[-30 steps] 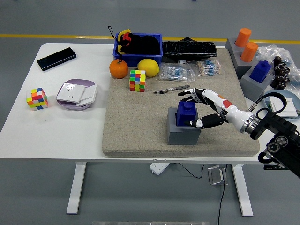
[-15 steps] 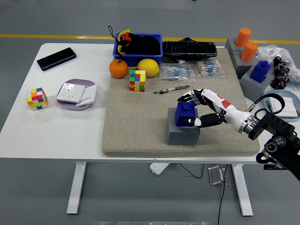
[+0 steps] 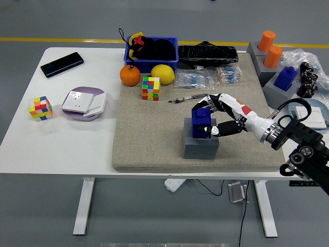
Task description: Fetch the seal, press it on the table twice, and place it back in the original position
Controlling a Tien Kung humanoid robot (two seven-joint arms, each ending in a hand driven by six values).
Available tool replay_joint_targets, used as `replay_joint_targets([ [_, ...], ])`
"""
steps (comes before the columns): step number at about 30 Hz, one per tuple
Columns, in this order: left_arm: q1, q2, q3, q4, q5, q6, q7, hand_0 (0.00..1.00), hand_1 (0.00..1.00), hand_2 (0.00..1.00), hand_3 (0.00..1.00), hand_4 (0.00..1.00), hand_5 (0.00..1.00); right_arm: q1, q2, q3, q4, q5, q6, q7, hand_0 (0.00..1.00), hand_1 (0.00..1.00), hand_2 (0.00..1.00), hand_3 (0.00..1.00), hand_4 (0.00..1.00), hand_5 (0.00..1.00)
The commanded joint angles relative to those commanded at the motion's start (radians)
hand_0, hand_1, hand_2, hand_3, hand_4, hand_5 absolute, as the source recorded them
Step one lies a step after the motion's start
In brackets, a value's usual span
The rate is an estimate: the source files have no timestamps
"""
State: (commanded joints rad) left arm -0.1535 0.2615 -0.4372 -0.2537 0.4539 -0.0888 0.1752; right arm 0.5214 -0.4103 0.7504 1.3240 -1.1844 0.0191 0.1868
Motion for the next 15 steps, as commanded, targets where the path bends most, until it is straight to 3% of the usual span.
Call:
replay_joint_targets([
  [10, -0.004, 0.000, -0.003, -0.001, 0.002, 0.000, 0.000, 0.747, 0.697, 0.685, 0.753, 0.685, 0.309, 0.012, -0.067, 0.072, 0.062, -0.007, 0.012, -0.006, 0.571, 0.441, 0.467, 0.546, 0.741, 0.002],
  [15, -0.001, 0.000, 0.001, 0.001, -0.002, 0.000, 0.001, 0.747, 0.697, 0.685, 0.752, 0.685, 0.309, -0.010, -0.102, 0.150, 0.044, -0.020, 0.012, -0.008, 0.570, 0.439, 0.464, 0.542, 0.736, 0.002],
])
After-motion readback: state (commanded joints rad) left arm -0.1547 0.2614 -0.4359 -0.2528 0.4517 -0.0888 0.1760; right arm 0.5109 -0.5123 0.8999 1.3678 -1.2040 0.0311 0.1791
